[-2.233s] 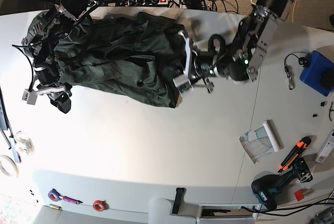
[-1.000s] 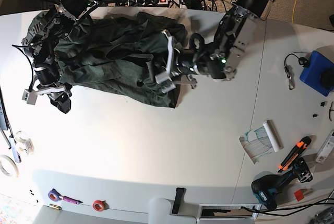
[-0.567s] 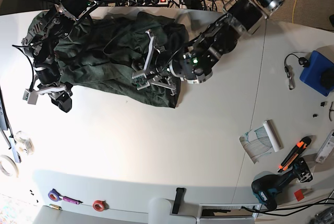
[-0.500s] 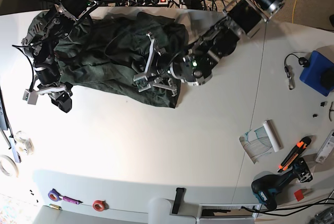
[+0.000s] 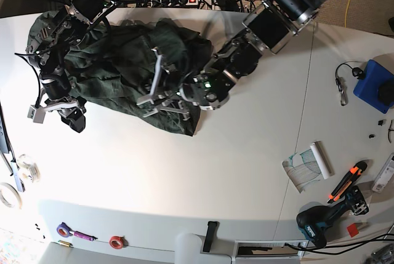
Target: Layout the t-shirt on the table in an organized manner, then fold the t-shirt properly
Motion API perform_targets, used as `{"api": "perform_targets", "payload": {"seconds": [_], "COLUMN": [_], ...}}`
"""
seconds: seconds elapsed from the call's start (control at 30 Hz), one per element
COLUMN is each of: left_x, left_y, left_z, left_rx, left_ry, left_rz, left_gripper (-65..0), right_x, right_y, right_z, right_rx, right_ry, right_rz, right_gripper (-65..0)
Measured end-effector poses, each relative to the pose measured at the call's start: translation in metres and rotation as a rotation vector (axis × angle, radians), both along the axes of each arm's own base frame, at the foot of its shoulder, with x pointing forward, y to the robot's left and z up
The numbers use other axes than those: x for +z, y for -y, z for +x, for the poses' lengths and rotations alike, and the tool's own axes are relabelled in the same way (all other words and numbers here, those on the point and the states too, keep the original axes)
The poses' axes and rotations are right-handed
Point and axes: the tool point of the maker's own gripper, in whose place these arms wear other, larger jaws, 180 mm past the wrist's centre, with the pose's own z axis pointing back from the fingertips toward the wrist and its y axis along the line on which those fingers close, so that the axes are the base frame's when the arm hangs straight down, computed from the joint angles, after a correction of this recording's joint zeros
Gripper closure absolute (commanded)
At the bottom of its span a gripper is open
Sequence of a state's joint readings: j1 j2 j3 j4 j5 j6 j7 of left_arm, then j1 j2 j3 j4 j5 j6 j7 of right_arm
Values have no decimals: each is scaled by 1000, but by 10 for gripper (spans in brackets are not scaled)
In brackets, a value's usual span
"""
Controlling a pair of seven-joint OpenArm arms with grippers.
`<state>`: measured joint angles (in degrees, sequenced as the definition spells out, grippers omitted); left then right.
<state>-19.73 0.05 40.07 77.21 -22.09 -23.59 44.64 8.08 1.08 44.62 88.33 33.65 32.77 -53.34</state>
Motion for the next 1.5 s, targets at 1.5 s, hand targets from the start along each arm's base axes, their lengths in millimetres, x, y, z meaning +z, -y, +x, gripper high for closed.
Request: {"api": "perform_targets", "payload": {"seconds": [1.5], "left_x": [40], "left_y": [-74], "left_z": [28], "left_rx": [119], "left_ry": [-281], "left_rz": [-368], "left_gripper": [0], "right_x": [70], "right_y": [-180], "right_z": [-14], "right_rx": [753], "right_ry": [238], "right_rz": [435], "right_gripper": [0]}}
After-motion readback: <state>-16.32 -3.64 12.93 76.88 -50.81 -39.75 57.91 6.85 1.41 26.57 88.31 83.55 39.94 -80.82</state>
